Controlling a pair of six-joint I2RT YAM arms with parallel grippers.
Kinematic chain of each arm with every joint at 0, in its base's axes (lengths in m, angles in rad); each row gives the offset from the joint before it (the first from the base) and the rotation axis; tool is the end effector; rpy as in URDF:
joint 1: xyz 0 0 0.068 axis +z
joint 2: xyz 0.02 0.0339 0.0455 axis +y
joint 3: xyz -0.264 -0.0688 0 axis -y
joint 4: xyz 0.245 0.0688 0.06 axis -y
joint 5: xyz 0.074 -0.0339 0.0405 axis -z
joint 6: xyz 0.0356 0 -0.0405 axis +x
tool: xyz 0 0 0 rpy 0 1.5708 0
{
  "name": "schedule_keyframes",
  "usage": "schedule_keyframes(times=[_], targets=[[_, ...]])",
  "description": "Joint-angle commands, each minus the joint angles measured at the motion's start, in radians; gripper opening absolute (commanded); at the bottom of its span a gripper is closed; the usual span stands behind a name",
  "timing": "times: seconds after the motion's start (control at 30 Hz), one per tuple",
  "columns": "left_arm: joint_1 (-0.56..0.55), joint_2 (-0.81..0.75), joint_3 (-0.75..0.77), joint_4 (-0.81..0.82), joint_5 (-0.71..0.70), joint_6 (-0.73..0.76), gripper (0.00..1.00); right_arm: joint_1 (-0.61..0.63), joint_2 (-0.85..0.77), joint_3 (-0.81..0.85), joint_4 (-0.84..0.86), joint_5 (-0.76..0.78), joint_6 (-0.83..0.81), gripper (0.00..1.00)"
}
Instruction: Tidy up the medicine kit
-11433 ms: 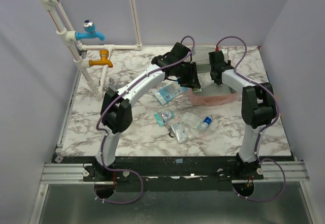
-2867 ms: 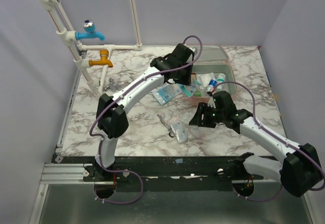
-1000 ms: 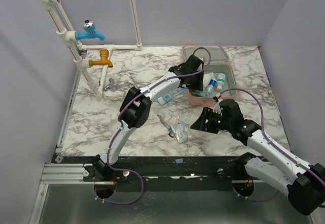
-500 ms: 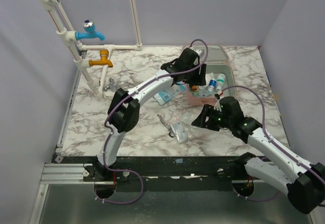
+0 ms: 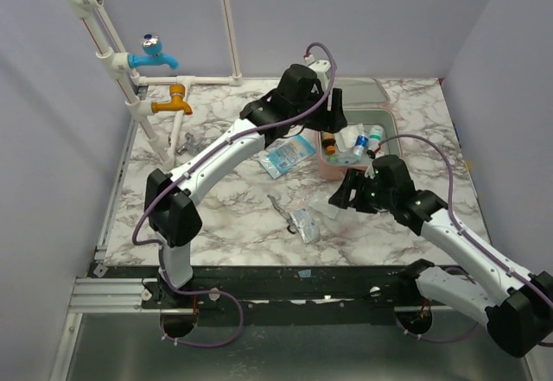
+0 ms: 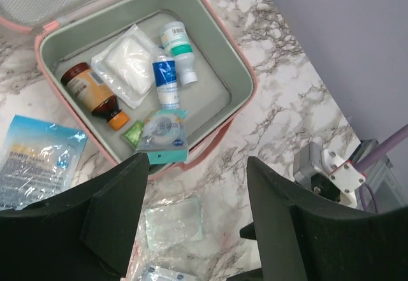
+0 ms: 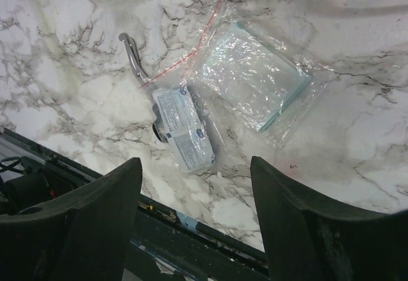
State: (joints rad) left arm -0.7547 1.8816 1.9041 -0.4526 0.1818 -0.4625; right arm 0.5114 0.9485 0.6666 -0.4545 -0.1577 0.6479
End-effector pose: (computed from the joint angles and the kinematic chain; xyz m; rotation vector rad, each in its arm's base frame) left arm 0.3186 -0.3085 0.3849 0.4319 2.0823 -0.9374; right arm 0.1708 0.1023 0.2442 0.0805 2.4212 0.7478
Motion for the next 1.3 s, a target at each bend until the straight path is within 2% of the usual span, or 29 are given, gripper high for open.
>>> schedule_keyframes(times=[0.0,0.27,0.63,0.73,0.77,0.83,0.87,1.13,1.27], targets=[[0.001,-0.110,-0.113,-0.029,-0.068,0.002,0.65,0.005,0.048,0.058,-0.029,0.050,-0.068,0.73],[0.002,-0.346,-0.382,0.013,-0.138,-0.034,0.71,0.006,0.126,0.133,0.019,0.030,-0.120,0.82],[0.002,-0.661,-0.611,-0.022,-0.288,-0.016,0.77,0.021,0.251,0.231,0.088,-0.018,-0.084,0.82],[0.001,-0.745,-0.680,-0.032,-0.338,-0.002,0.78,0.057,0.290,0.253,0.110,0.011,-0.056,0.82],[0.002,-0.770,-0.703,-0.039,-0.355,0.002,0.86,0.071,0.304,0.265,0.111,0.022,-0.044,0.82],[0.003,-0.820,-0.741,-0.060,-0.399,0.010,0.91,0.092,0.343,0.286,0.118,0.040,-0.019,0.82],[0.003,-0.848,-0.752,-0.070,-0.418,0.016,0.98,0.103,0.360,0.296,0.120,0.047,-0.006,0.82],[0.005,-1.018,-0.828,-0.156,-0.532,0.035,0.99,0.219,0.541,0.401,0.178,0.154,0.126,0.82],[0.008,-1.090,-0.880,-0.165,-0.589,0.028,0.99,0.247,0.627,0.460,0.168,0.275,0.223,0.85]])
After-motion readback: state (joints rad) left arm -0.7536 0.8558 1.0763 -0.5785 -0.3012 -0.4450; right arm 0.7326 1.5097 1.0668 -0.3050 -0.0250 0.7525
